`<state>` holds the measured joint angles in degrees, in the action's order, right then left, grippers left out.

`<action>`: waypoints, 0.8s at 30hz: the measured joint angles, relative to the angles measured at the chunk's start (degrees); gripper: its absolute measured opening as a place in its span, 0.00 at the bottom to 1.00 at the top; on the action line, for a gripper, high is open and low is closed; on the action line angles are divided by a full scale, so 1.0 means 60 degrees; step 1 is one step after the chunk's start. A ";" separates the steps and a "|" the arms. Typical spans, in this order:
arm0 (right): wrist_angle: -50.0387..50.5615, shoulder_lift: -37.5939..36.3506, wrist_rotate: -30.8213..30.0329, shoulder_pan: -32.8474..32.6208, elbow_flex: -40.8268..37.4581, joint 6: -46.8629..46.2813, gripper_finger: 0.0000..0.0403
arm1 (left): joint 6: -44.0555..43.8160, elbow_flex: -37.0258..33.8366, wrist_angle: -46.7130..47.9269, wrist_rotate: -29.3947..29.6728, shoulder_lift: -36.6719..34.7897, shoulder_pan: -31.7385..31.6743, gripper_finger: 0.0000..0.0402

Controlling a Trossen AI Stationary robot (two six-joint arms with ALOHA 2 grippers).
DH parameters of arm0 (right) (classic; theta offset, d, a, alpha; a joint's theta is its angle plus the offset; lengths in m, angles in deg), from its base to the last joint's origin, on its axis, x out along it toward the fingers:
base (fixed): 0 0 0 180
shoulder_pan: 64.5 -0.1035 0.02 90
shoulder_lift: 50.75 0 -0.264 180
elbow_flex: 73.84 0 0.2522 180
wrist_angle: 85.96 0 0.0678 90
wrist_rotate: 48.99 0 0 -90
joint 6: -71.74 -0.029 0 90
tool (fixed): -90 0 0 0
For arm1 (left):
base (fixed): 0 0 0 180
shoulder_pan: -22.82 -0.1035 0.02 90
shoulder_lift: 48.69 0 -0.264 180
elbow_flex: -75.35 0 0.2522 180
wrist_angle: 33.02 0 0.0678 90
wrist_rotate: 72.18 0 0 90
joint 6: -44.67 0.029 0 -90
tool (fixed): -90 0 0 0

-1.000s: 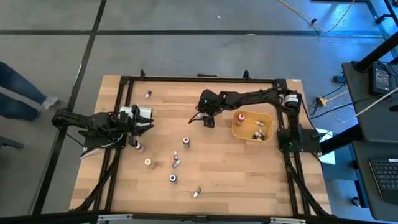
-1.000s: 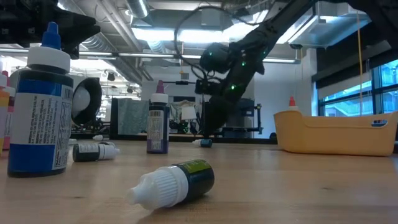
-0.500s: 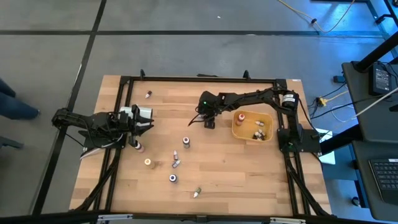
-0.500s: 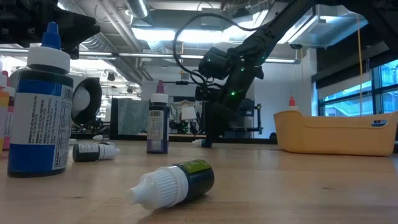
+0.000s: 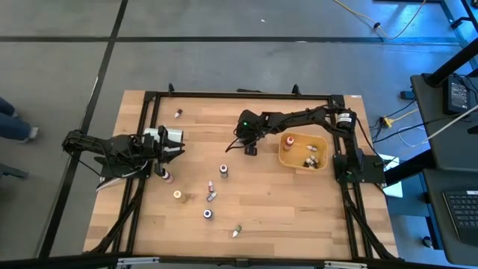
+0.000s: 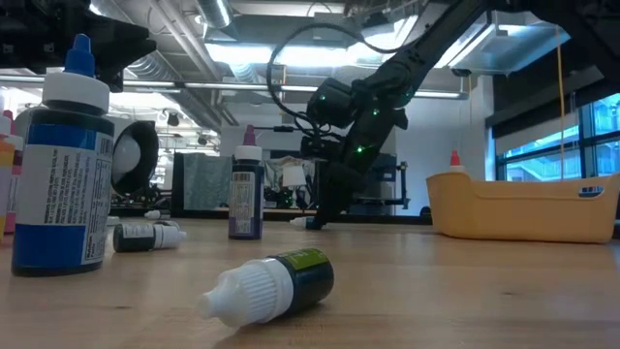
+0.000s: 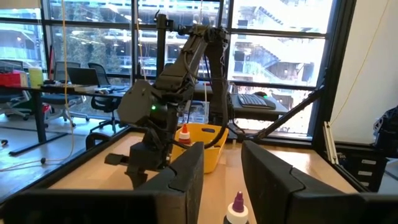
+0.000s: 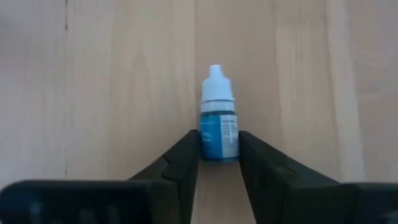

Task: Pick & Place food coloring
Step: Put the blue food coloring bottle into the yellow bin

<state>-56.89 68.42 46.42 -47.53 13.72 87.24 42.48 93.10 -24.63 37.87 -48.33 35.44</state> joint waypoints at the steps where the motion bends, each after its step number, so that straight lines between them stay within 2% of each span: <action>1: -0.0003 0.0016 0.0013 0.0003 0.0000 -0.0002 0.31 | -0.0002 0.0000 0.0003 0.0004 0.0000 0.0000 0.26; 7: 0.0001 -0.0015 -0.0055 0.0000 -0.0016 0.0000 0.32 | 0.0002 0.0000 0.0003 0.0000 0.0000 0.0004 0.25; 14: 0.0091 -0.0115 -0.0167 -0.0061 -0.0035 0.0093 0.18 | 0.0002 0.0000 0.0003 0.0003 0.0000 0.0000 0.26; 16: 0.0202 -0.0241 -0.0263 -0.0152 -0.0051 0.0344 0.17 | 0.0002 0.0000 0.0003 0.0000 0.0000 0.0002 0.27; 20: 0.0706 -0.0857 -0.0437 -0.0437 -0.0114 0.0540 0.17 | 0.0002 0.0000 0.0003 -0.0001 0.0000 0.0001 0.26; 24: 0.1984 -0.1923 -0.1212 -0.0946 -0.0076 0.0536 0.17 | 0.0002 0.0004 0.0000 -0.0010 0.0000 0.0002 0.26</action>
<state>-44.99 56.88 39.15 -53.20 13.26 90.46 42.49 93.12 -24.62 37.81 -48.33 35.45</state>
